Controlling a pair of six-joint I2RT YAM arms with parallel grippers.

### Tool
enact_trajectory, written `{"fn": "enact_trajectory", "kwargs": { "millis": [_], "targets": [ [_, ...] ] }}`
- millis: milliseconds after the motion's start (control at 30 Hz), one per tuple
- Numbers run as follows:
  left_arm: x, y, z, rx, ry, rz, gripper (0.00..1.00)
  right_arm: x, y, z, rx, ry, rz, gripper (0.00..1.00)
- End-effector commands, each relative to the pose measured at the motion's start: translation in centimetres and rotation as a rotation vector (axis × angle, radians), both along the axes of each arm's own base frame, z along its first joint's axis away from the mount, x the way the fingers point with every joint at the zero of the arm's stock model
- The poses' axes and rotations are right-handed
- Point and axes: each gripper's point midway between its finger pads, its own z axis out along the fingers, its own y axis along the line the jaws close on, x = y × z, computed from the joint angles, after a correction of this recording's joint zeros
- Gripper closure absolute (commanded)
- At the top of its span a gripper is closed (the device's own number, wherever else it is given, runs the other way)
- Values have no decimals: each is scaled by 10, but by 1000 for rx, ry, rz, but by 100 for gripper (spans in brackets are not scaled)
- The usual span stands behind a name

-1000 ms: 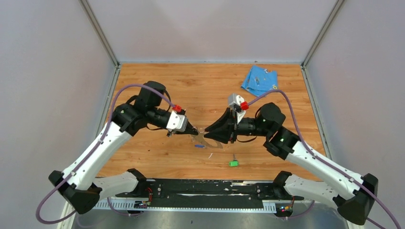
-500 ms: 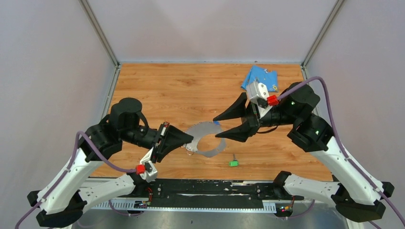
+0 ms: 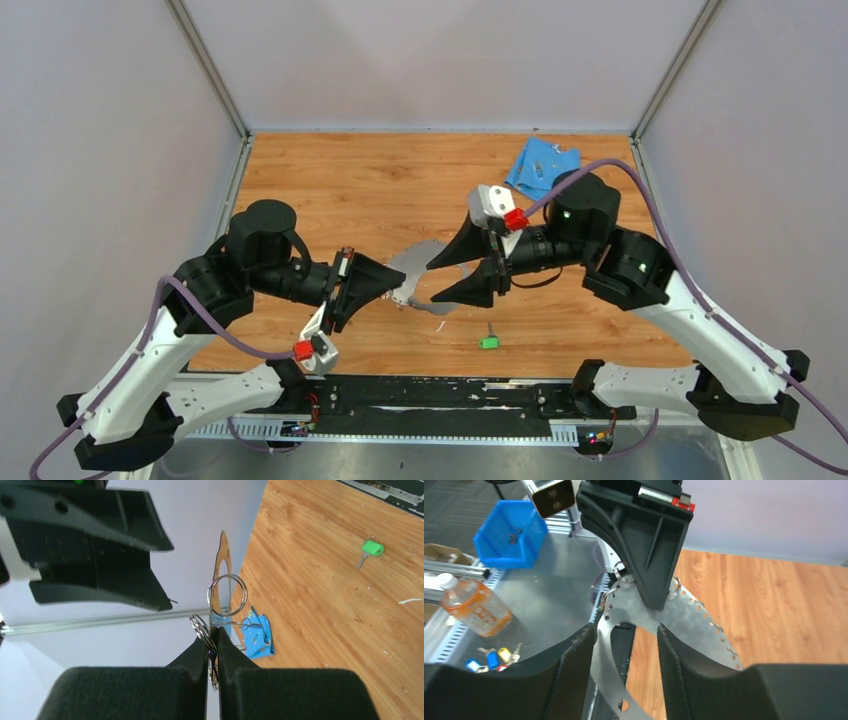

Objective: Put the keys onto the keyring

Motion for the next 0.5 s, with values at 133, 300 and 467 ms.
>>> {"fn": "enact_trajectory", "kwargs": {
  "millis": [133,300,467],
  "targets": [
    [21,0,12,21,334,219,100,8,-28,18,102,-93,-177,38],
    [49,-1,20,-51,569,434,100,10,-29,28,128,-66,-206,40],
    [79,3,26,-148,756,649,100,22,-32,29,166,-28,-296,46]
  ]
}}
